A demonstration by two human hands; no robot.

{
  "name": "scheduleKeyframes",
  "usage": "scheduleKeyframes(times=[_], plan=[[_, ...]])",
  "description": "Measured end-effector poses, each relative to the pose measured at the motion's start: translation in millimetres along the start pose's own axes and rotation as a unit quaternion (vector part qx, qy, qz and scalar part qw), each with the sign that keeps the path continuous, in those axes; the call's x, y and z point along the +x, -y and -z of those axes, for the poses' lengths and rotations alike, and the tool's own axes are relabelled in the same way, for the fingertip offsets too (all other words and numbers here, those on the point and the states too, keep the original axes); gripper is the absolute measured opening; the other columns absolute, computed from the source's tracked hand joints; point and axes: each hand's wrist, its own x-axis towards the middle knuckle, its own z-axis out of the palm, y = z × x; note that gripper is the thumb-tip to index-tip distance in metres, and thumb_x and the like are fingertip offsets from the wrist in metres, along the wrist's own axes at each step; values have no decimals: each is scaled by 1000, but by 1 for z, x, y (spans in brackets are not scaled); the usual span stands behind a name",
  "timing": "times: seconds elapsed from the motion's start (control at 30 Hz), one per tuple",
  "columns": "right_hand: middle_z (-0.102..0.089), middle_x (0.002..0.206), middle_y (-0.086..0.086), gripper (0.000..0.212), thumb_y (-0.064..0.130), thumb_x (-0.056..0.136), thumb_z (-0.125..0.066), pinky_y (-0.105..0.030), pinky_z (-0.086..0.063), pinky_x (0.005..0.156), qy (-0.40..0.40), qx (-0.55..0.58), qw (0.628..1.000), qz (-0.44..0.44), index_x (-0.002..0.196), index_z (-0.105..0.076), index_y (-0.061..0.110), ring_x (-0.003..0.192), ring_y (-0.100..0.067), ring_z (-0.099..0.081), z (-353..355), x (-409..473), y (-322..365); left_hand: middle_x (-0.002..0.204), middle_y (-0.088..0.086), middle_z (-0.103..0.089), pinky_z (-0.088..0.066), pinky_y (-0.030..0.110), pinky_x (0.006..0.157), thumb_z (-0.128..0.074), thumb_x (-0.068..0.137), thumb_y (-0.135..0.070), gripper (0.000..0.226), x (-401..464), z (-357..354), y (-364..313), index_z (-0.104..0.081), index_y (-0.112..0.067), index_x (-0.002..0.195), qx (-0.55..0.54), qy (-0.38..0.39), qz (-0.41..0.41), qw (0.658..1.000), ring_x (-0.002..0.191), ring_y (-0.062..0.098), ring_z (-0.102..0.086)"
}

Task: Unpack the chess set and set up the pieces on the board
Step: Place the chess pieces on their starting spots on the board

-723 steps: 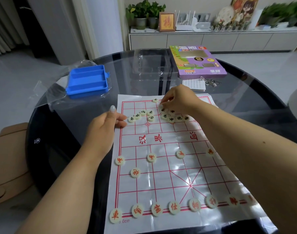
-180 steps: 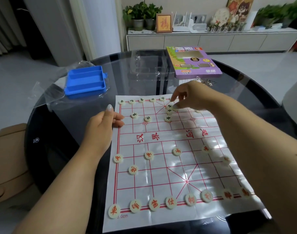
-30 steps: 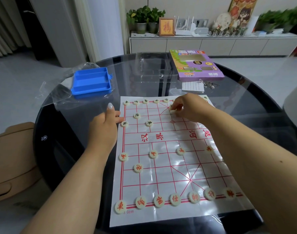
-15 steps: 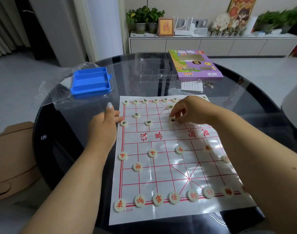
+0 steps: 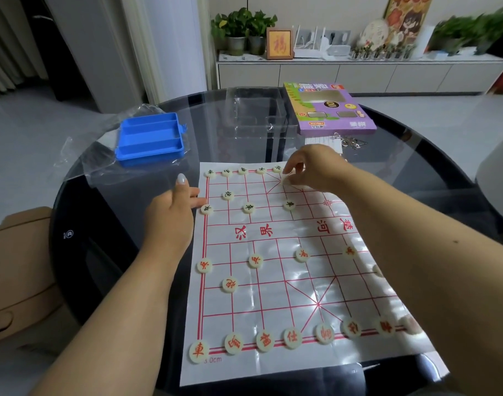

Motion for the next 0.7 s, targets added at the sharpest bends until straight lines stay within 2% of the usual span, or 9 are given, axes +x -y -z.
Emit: scheduleKeyframes(times=[0.2,0.3,0.47,0.53,0.63,0.7], plan=[[-69,100,-3,22,27,84,-68,-34,-53,80,-13,54,998,-22,101,-73,12,86,-21,-62,8,-8,-8,97,-12,-68,-34,2,42,-23,99,-53,57,-1,1,0,-66,-19,113,9,-3,4,1000,57,-17,-54],[-71,98,-3,20,28,83,-69,-34,-54,77,7,63,997,-43,98,-75,15,84,-23,-64,20,-23,-22,100,-12,-68,-33,4,48,-22,99,-53,57,-2,0,-1,-66,-19,114,11,-4,3,1000,62,-11,-54],[-68,88,5,17,27,83,-70,-16,-38,59,49,23,998,-42,96,-75,19,71,-8,-56,23,-44,-34,99,-10,-67,-31,9,55,-22,100,-51,57,-5,1,-2,-66,-17,114,14,-3,-2,1000,65,-8,-52],[-70,90,4,17,27,82,-71,-11,-36,56,53,15,998,-45,96,-75,19,73,-10,-56,21,-47,-37,99,-9,-68,-32,10,55,-23,100,-51,57,-5,1,-3,-66,-17,115,13,-1,-2,1000,66,-8,-52],[-72,96,1,18,26,82,-72,-12,-37,57,50,3,998,-43,97,-75,18,77,-14,-57,20,-49,-39,96,-11,-67,-32,10,55,-22,100,-51,58,-5,1,-3,-66,-17,115,14,1,-2,1000,66,-8,-53],[-72,101,1,21,25,83,-70,-17,-38,59,51,-7,998,-34,102,-74,18,80,-13,-57,21,-50,-38,98,-10,-68,-32,10,55,-22,100,-51,57,-5,1,-2,-66,-17,115,13,1,-2,1000,67,-8,-53]])
